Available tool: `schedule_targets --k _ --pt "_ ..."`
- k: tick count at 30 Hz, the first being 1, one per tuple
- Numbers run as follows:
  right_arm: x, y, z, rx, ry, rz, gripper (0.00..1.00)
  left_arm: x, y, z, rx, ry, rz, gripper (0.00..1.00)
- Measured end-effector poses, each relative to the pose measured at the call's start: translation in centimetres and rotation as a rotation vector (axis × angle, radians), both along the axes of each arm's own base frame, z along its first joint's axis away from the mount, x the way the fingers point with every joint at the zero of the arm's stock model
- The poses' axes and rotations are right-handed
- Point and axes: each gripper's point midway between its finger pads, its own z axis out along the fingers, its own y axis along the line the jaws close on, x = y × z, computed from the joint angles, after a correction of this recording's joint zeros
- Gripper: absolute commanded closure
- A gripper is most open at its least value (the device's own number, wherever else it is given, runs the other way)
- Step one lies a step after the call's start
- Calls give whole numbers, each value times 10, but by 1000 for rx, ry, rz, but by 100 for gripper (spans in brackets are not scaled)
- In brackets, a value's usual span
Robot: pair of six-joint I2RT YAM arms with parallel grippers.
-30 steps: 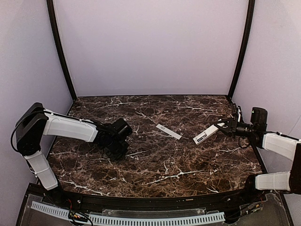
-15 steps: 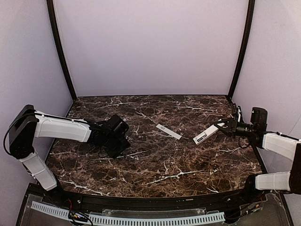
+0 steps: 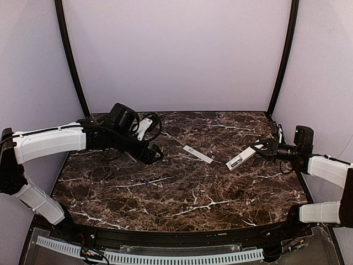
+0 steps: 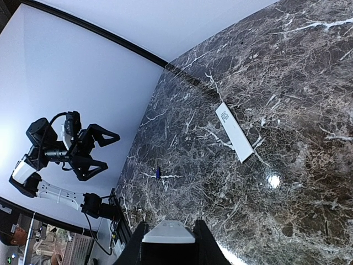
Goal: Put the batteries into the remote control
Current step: Pick up the battery from the center of the board.
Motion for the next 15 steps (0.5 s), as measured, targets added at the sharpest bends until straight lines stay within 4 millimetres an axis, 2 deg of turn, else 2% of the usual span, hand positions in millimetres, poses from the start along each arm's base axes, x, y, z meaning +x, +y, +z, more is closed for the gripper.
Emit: schedule_targets --k 6,8,12,15 --pt "-4 7 -2 5 10 34 100 -25 17 -39 235 -148 -374 2" --pt "-5 10 -2 6 10 44 100 -31 21 -46 291 -181 -477 3" --pt "-6 14 3 18 -9 68 100 -36 24 -56 335 -223 -632 5" --pt "-6 15 6 22 -26 75 100 -36 29 -69 353 -213 -709 10"
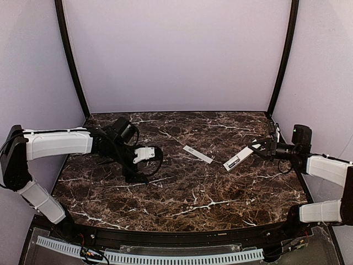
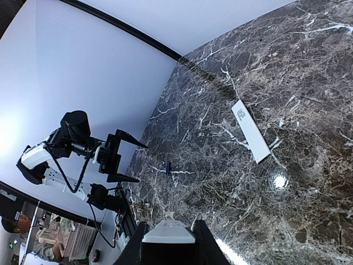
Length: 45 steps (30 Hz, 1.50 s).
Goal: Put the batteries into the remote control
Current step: Pick up the battery from the center of the board.
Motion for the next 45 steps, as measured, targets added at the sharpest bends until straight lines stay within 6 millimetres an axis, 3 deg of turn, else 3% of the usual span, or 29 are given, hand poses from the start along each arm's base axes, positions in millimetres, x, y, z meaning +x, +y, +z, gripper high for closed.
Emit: schedule_targets --k 7,13,29,39,45 --pt "-1 1 2 9 -12 14 100 0 3 -33 110 78 -135 20" --pt "-3 2 1 17 -11 21 100 6 -1 -44 158 103 -188 30" --pt "-5 4 -1 34 -5 35 100 5 14 -70 271 115 -228 40" --pt "-5 4 -5 38 15 42 100 6 20 -88 329 128 -235 69" --pt "-5 4 -6 36 18 42 100 11 19 -87 340 114 -227 84"
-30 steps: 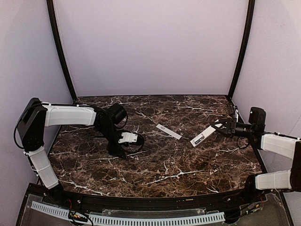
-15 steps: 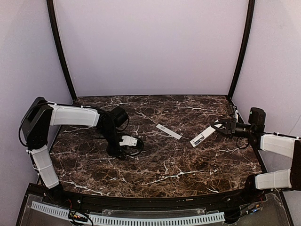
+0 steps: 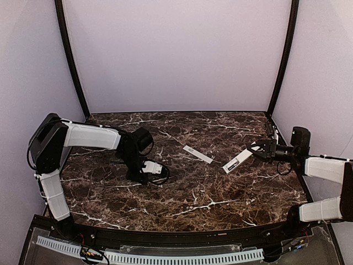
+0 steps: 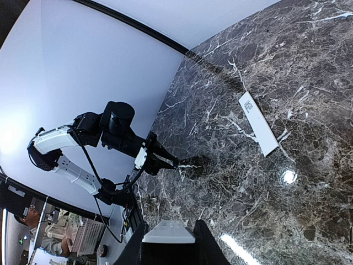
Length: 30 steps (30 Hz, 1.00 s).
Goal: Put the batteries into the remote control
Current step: Pick up the battery from the center of the board, then place the battery in the battery compartment.
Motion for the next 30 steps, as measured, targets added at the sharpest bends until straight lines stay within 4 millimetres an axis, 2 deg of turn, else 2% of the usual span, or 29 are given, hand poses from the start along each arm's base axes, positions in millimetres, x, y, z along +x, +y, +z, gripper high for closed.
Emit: schedule_targets --k 3,7,11,13,16,19,20,24,27,30 --pt "0 0 0 0 0 0 100 0 -2 0 6 -6 4 88" --pt "0 0 0 0 0 1 100 1 -4 0 20 -17 34 99" --pt "-2 3 0 -1 1 11 100 -1 -13 4 -6 -15 86 100" --pt "-5 10 -1 -5 6 29 100 1 -22 15 -57 -23 130 100" --pt "-10 20 -3 -11 19 57 100 7 -38 52 -204 -75 204 100" --pt "-12 30 -3 -18 24 77 100 10 -50 111 -419 -162 291 100" --pt "-12 33 -2 -21 20 79 100 11 -54 136 -515 -201 335 100" --pt "-12 48 6 -31 7 104 100 12 -60 195 -766 -299 467 100" --pt "-11 62 7 -38 12 129 100 14 -63 217 -886 -301 571 100" --pt "-12 76 5 -45 31 158 100 15 -73 223 -947 -254 639 100"
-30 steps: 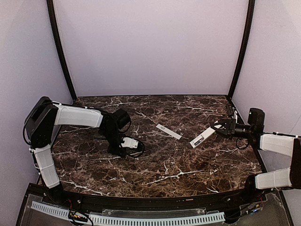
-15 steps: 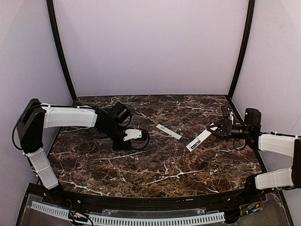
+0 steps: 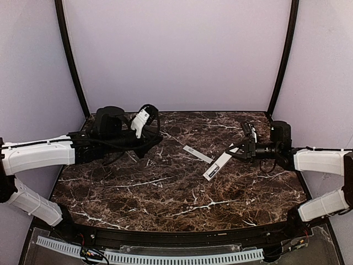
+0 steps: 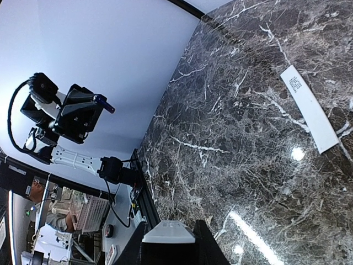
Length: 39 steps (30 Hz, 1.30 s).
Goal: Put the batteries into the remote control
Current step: Place the battery in the battery compartment.
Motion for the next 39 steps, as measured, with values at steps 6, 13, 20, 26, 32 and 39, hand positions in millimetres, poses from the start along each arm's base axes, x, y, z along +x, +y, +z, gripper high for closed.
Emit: schedule_targets --k 6,13,20,26,32,39 --pt "-3 29 -8 -17 37 59 100 -17 -27 -6 -115 48 -11 100" --pt "-6 56 -9 -19 50 115 100 -44 -65 -24 -138 68 -94 100" --pt "-6 74 -9 -17 54 149 100 -62 -92 -41 -106 78 -154 100" --pt "-9 85 -6 -15 53 169 100 -68 -103 -38 -117 71 -177 100" --pt "-9 88 -5 -8 57 170 100 -70 -109 -43 -106 68 -186 100" --pt "-8 89 -3 -4 58 170 100 -70 -111 -51 -88 73 -181 100"
